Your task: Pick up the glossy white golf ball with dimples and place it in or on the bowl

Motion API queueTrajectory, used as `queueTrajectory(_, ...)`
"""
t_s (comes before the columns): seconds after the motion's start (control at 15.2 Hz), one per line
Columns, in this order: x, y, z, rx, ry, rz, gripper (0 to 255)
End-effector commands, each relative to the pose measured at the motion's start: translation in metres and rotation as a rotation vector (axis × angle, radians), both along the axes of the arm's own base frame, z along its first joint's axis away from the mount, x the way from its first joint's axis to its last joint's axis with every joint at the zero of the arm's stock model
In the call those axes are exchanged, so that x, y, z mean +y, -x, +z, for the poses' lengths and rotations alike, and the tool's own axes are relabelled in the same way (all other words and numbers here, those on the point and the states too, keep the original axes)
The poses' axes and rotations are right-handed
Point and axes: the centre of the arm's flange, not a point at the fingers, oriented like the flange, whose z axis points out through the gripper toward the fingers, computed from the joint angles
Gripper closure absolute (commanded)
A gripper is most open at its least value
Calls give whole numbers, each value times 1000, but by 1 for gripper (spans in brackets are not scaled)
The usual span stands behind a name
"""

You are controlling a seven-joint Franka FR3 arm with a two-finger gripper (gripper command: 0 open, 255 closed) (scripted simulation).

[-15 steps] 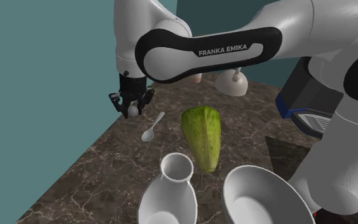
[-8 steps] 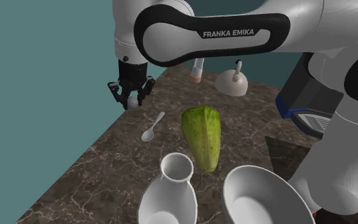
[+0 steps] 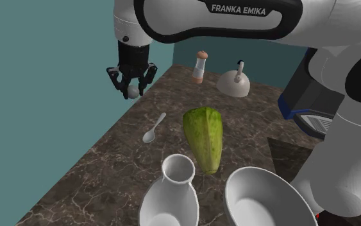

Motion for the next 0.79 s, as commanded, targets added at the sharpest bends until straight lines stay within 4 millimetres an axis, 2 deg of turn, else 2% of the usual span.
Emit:
queueTrajectory(0.0, 2, 1, 10, 0, 0, 0, 255)
queueTrajectory(0.13, 2, 1, 18, 0, 0, 0, 255)
queueTrajectory(0.73, -22, 117, 19, 0, 0, 0, 255)
